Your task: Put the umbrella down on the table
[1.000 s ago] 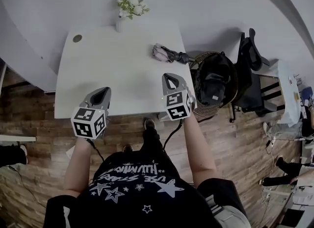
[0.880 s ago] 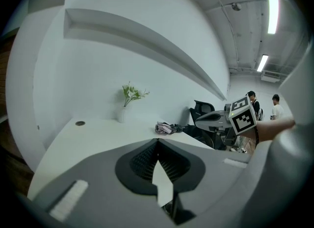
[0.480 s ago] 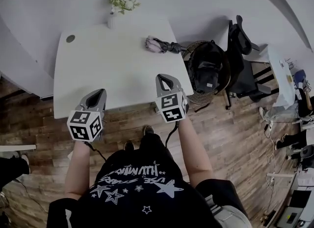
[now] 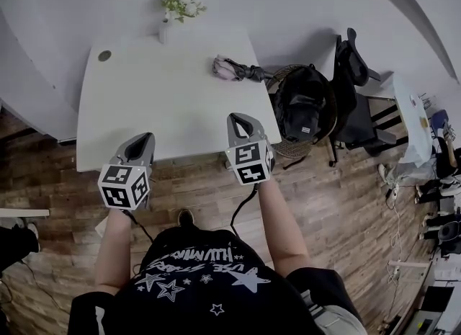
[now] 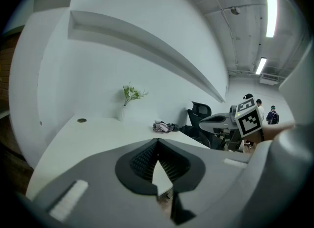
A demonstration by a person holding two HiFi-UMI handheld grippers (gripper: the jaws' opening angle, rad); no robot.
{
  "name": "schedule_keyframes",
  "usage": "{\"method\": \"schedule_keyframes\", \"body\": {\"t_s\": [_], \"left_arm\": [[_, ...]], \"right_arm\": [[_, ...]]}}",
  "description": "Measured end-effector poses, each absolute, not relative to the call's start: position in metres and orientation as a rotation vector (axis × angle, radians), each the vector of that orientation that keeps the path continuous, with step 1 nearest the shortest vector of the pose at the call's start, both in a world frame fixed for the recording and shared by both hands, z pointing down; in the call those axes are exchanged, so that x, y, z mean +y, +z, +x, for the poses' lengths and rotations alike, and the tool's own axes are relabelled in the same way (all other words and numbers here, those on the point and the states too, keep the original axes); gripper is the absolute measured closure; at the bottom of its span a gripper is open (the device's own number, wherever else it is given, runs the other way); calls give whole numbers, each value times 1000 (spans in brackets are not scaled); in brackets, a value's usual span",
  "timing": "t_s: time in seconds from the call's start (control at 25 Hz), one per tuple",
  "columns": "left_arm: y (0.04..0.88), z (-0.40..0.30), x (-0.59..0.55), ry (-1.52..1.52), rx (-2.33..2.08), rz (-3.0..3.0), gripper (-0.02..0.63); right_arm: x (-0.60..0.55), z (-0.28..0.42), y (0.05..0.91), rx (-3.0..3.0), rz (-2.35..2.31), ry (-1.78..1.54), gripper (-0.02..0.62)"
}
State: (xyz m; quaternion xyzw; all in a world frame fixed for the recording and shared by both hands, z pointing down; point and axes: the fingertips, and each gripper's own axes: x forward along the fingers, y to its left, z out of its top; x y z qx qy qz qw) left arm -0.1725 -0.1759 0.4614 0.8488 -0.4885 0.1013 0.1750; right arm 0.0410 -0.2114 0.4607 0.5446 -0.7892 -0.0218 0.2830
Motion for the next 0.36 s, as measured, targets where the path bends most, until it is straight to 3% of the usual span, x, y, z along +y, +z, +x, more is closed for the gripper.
{"method": "schedule_keyframes", "body": {"t_s": [0.36], "left_arm": [[452,-138,-143,294,-1408,2405,603]], "right_arm": [[-171,75,451,-2140,1464,-54,580]]}}
